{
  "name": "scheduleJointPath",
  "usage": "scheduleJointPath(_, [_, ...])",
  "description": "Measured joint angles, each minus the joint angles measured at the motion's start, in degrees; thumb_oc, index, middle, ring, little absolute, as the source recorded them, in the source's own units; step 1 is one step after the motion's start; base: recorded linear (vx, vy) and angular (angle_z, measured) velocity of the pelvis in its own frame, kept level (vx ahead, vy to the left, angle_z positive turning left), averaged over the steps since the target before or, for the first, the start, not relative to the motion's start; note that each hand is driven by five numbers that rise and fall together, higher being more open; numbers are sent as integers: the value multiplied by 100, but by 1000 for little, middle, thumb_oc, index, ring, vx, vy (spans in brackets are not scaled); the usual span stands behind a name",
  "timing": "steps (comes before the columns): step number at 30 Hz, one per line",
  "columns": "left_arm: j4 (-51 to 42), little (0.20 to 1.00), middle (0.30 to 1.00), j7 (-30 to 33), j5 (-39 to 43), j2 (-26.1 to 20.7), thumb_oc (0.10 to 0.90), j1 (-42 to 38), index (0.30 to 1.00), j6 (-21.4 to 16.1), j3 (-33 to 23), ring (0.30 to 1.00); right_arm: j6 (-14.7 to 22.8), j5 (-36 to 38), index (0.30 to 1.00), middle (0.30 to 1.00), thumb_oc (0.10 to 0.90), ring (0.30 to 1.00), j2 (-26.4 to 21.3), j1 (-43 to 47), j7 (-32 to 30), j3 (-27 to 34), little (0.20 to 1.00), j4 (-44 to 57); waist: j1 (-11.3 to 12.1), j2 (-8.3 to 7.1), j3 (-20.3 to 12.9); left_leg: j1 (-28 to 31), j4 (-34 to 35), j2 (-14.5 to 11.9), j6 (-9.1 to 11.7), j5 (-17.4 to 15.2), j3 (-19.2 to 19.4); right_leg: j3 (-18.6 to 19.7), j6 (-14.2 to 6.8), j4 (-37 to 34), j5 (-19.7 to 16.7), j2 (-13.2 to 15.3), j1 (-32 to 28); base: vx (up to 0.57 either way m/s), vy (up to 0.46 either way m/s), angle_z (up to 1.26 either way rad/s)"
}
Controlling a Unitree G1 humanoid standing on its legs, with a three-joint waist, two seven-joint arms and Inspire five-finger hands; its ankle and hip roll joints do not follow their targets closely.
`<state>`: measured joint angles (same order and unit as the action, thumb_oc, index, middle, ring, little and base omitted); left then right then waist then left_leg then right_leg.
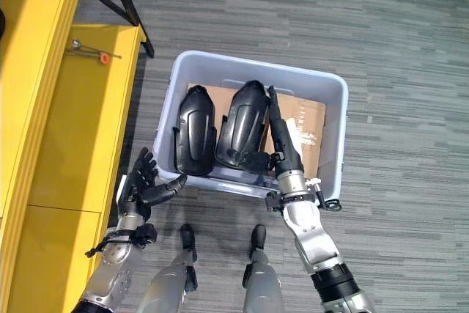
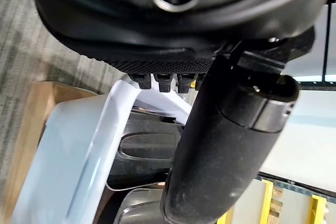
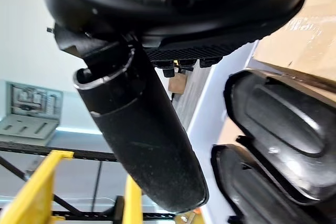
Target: Move parts from the plastic box to the shelf.
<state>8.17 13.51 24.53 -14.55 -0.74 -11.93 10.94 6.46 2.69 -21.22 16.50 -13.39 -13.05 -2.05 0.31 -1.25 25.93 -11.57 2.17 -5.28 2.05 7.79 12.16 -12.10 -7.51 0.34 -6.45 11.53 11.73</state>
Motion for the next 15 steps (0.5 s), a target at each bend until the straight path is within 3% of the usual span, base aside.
scheduleJointPath(4, [-41, 1000, 1000, 2, 2, -7, 900, -41, 1000, -47, 9, 1000, -148, -273, 1000, 1000, 900, 1000, 1, 316, -58, -126, 1000, -355, 50, 80, 303, -74, -29, -14, 6, 4, -2, 0, 18, 6, -15, -6, 65, -7, -45, 0])
scheduleJointPath(15, [-160, 1000, 1000, 161, -2, -41, 900, -142, 1000, -173, -17, 1000, -363, -1747, 1000, 1000, 900, 1000, -208, 647, -157, -688, 1000, -836, 166, 122, 410, -307, -50, -18, 10, 9, -15, -8, 26, 57, -20, -8, 301, -1, -4, 0])
